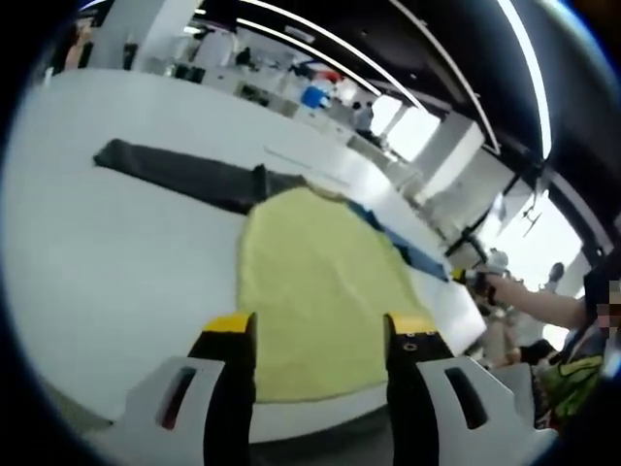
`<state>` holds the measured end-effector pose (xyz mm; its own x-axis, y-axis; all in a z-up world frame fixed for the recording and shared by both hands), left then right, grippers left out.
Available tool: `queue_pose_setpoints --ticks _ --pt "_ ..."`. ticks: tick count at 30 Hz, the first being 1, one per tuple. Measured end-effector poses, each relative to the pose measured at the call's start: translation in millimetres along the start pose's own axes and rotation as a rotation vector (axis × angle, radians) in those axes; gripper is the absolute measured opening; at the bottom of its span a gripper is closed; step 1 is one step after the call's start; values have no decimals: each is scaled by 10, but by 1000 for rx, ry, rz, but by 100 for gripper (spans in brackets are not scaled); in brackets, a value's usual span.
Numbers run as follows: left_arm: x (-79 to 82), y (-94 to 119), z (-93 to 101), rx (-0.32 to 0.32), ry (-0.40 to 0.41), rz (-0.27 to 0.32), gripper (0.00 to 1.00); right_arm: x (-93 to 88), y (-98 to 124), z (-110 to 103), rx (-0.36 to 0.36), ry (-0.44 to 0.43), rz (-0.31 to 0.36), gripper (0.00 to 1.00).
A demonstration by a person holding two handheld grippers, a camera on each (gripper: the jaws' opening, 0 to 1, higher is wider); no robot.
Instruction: Fold the garment on the visible template until the final outline fits inside the template.
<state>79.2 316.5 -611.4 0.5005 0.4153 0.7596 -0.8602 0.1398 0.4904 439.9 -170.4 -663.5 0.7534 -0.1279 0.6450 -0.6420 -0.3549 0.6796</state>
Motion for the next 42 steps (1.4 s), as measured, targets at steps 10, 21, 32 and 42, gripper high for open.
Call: queue_pose_setpoints --ticks 10,21,32,42 --pt "39 -26 18 9 -2 1 48 31 -101 -1 16 20 -10 23" --pt "27 -48 17 6 2 -7 48 2 -160 -39 29 89 -29 15" --pt "-42 -68 10 3 10 -28 48 -14 -191 30 11 189 -42 1" --pt "-2 -88 21 -6 5 -25 47 80 -142 61 5 173 -35 0"
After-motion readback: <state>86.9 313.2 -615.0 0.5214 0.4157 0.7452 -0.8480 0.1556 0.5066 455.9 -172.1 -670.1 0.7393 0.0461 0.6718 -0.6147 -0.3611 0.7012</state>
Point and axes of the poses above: the point that each gripper's makers call its tool centre point, and the gripper's own axes: y roughly backward along the fingers, z roughly to its right, x roughly out of its top, the point moved 5 cm from there along y, roughly backward along the fingers, and after that the axes turned 7 degrees about -y, right-handed, at the moved point
